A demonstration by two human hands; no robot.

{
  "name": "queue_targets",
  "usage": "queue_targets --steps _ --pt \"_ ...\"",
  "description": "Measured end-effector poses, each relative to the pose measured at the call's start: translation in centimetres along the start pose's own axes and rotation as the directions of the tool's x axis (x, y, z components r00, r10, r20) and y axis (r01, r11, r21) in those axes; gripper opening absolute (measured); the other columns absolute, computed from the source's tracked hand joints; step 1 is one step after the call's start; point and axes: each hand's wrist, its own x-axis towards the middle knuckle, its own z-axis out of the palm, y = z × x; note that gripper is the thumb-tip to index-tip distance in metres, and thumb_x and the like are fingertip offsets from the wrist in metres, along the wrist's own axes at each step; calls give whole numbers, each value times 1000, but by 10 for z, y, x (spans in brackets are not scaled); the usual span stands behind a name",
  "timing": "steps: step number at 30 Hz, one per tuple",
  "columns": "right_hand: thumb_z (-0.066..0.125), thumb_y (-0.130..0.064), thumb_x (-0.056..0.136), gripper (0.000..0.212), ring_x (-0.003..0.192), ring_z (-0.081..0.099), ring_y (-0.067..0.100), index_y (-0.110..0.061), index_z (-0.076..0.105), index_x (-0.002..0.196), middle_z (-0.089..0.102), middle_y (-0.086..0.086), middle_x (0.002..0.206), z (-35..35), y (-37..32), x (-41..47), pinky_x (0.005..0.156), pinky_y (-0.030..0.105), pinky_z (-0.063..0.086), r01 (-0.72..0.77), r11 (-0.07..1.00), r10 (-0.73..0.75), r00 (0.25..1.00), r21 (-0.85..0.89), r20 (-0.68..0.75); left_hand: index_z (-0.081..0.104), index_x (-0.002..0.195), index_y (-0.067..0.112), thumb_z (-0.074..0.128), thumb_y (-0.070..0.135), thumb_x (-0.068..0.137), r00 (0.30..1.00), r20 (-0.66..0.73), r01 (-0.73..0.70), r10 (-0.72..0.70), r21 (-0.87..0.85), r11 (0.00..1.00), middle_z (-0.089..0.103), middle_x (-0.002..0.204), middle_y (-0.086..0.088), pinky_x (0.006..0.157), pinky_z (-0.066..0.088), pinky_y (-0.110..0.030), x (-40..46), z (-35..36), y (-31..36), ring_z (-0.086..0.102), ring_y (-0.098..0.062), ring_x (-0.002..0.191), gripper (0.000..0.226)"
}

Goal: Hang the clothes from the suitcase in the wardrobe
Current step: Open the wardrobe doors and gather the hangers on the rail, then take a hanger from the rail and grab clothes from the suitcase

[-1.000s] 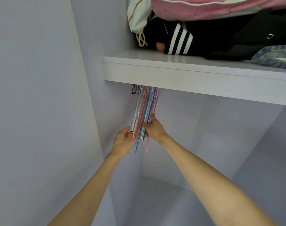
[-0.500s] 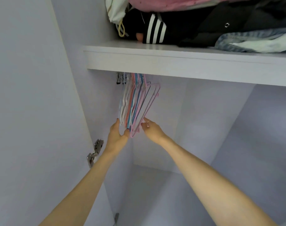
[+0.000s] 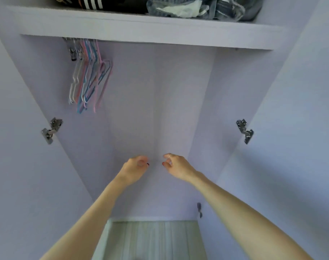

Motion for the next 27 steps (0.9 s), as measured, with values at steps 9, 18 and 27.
queue_targets --steps 9,18,27 --pt "41 -32 99 42 121 51 24 -18 42 138 53 8 136 31 131 -171 97 27 39 -357 928 350 933 108 83 59 114 16 51 17 93 872 475 -171 118 69 983 62 107 -1 82 45 -27 -82 143 24 57 -19 100 23" --pt "41 -31 99 44 125 47 23 -11 41 138 46 10 140 86 221 -324 102 27 37 -614 738 615 783 280 93 56 111 14 45 12 96 632 770 -253 91 94 963 60 106 -5 62 42 -7 -176 257 13 57 -13 86 19" --pt "40 -26 99 35 113 56 27 -9 53 127 58 11 127 91 344 -421 87 29 42 -685 620 734 678 383 25 58 85 24 46 32 79 454 891 -329 -1 169 929 62 97 -7 80 45 -31 -239 399 55 57 -22 88 15"
